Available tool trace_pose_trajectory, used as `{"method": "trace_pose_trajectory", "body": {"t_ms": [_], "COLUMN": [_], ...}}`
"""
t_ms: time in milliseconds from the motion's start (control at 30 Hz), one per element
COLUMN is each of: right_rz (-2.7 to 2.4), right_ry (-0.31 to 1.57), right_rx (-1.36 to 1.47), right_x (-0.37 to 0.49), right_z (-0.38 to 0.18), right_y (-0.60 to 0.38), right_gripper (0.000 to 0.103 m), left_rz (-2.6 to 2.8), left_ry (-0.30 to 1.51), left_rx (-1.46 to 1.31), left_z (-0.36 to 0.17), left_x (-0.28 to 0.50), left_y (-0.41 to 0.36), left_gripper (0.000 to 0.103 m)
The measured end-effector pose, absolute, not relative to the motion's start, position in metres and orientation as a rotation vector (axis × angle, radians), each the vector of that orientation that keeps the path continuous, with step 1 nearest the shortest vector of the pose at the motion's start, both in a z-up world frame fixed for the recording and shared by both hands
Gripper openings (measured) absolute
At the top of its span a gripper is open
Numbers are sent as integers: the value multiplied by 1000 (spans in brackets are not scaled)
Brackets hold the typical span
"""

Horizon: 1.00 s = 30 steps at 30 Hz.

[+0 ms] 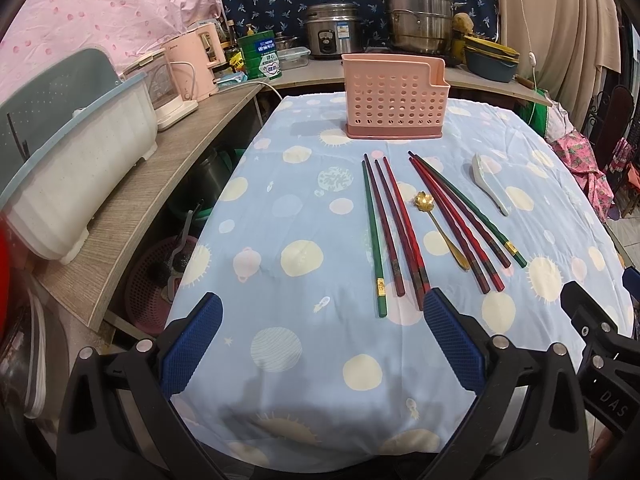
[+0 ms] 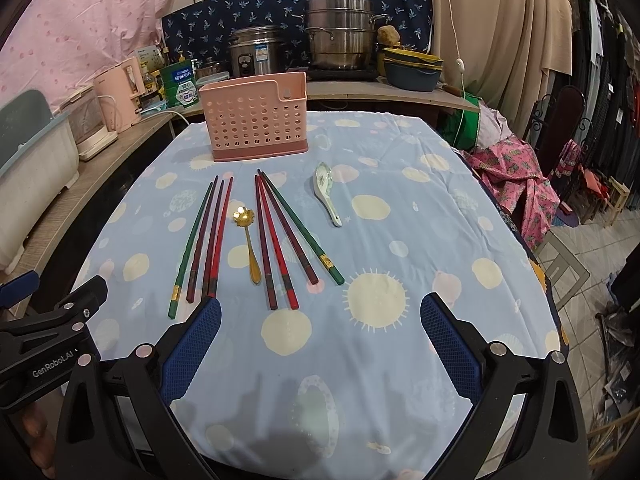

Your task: Organize utensils

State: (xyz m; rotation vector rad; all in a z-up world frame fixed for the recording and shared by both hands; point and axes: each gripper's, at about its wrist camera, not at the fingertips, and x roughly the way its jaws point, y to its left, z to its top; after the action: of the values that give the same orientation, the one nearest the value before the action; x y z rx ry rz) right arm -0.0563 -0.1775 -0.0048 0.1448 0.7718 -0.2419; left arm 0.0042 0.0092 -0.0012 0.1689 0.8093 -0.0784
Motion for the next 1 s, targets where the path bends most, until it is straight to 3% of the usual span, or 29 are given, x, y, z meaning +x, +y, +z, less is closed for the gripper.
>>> {"method": "trace_pose_trajectory", "body": {"t_ms": [767,1000], "right_rz": [-277,-287], "right_ry": [865,884], "right_rx": [221,237], "right_x": [-23,-1], "right_z": [-47,-56], "right_y": [-210,-221], "right_gripper": [96,96], "left_rz": [-115,-166], "left_ry": [992,1055], "left_rx": [125,121], "left_z": [-67,-89], "left_x": [58,74], "left_y": [9,1], "left_gripper": [95,77]}}
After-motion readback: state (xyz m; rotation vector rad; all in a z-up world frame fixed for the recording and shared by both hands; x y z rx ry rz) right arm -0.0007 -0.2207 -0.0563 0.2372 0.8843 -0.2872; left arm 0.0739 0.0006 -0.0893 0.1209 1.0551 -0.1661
